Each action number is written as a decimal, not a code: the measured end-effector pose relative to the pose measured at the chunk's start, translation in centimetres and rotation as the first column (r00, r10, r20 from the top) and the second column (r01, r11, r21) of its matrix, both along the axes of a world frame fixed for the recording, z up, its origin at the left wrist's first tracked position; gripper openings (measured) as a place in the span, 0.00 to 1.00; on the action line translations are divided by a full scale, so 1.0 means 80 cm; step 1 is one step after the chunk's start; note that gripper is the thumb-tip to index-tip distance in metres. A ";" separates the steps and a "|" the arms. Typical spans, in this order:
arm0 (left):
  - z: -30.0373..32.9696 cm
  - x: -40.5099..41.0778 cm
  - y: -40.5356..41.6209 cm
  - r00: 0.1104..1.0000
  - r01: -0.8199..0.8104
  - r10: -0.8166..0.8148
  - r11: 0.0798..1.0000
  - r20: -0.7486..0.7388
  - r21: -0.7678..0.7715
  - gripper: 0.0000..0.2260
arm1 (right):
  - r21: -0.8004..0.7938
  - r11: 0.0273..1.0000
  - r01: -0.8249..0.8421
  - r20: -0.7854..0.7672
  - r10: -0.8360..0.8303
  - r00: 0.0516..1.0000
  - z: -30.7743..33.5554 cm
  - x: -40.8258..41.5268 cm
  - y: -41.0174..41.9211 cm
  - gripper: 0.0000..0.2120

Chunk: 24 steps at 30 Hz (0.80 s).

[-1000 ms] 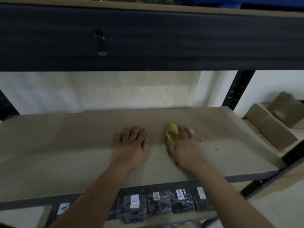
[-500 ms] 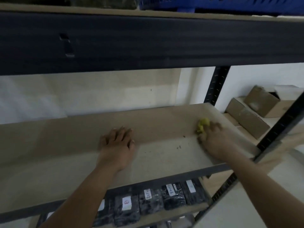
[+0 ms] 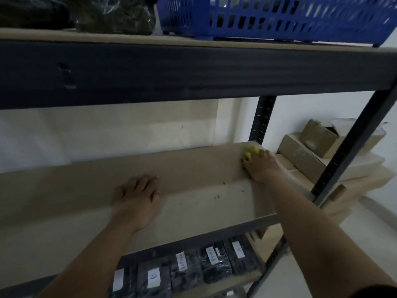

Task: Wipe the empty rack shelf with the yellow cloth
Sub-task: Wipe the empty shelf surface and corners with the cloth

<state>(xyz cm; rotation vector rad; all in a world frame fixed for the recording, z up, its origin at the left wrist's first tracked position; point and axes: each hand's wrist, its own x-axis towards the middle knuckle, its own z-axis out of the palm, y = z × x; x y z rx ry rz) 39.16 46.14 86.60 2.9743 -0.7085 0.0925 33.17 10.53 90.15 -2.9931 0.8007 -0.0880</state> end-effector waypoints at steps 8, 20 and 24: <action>0.005 -0.005 0.006 0.999 0.013 -0.014 0.999 -0.031 -0.052 0.22 | -0.116 0.947 0.298 -0.060 -0.306 0.950 0.003 -0.122 0.006 0.26; 0.022 -0.058 0.092 0.955 0.262 -0.285 0.941 -0.084 -0.214 0.21 | 0.021 0.985 0.170 0.023 -0.170 0.985 -0.016 -0.125 0.206 0.24; 0.015 -0.091 0.167 0.962 0.248 -0.260 0.960 -0.082 -0.131 0.33 | 0.026 1.000 -0.010 0.109 0.007 0.994 -0.021 -0.113 0.312 0.26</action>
